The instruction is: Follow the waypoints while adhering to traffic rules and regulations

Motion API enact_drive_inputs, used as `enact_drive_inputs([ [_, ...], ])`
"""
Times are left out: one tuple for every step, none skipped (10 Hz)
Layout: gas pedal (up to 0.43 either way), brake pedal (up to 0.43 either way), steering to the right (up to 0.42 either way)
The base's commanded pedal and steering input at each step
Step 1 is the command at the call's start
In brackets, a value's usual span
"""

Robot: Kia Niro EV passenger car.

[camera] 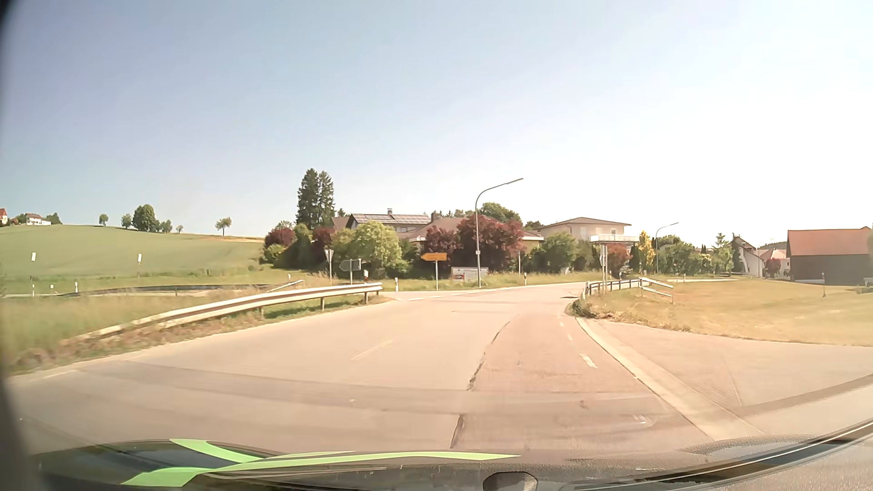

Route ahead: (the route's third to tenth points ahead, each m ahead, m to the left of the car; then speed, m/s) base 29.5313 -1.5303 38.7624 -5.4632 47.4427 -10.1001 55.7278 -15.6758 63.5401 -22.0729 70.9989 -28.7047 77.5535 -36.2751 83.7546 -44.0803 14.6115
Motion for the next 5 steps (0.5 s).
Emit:
enact_drive_inputs([
  [0.138, 0.000, 0.047],
  [0.138, 0.000, 0.048],
  [0.138, 0.000, 0.047],
  [0.150, 0.000, 0.044],
  [0.150, 0.000, 0.040],
])
